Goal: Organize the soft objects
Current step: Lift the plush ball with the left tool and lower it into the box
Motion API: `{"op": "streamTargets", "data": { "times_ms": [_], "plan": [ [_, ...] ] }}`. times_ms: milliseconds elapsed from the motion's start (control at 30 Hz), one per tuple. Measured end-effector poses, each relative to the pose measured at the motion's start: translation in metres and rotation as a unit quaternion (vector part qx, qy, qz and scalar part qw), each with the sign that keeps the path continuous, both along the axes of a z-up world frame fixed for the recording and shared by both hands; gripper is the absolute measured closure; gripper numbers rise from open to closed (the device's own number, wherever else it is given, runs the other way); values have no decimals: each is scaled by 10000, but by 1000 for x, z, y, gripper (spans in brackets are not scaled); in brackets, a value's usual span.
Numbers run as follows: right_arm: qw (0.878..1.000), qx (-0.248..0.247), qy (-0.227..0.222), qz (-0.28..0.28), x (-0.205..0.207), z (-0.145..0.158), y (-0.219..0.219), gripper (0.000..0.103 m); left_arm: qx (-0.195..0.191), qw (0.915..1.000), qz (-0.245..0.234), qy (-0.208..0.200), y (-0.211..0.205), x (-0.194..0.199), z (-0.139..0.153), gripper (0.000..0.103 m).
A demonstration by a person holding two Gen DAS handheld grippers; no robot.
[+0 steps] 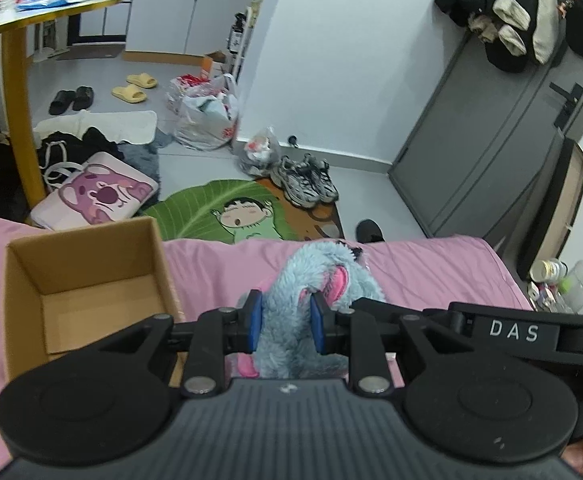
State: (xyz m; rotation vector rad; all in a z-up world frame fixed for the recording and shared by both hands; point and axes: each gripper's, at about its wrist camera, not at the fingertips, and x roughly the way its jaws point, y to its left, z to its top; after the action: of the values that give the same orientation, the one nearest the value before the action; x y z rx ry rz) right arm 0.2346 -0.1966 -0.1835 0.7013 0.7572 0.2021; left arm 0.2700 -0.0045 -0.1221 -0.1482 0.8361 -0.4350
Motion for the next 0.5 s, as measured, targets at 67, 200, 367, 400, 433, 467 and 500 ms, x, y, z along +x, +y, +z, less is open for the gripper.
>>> {"op": "streamTargets", "data": {
  "times_ms": [67,200,367,400,433,467,500],
  "plan": [
    [10000,9,-18,56,5,1,7,83,8,10000,71,-38,7,1,2,79],
    [9998,48,-55,208,15,0,21,83,40,9997,201,-99,21,3,4,79],
    [9993,-9,-58,370,25,-1,39,83,-10,9991,398,-110,41,8,1,79],
    [9992,-35,-54,404,28,-1,43,83,-29,9990,435,-102,45,9,-1,79],
    [9990,-51,-42,435,30,-3,47,83,-50,9988,479,-88,49,10,-3,79],
    [9989,-71,-29,463,32,-4,50,83,-62,9986,525,-69,52,11,-5,79],
    [9987,-95,-32,498,33,-6,53,83,-61,9984,569,-47,55,13,-7,79]
  ]
}}
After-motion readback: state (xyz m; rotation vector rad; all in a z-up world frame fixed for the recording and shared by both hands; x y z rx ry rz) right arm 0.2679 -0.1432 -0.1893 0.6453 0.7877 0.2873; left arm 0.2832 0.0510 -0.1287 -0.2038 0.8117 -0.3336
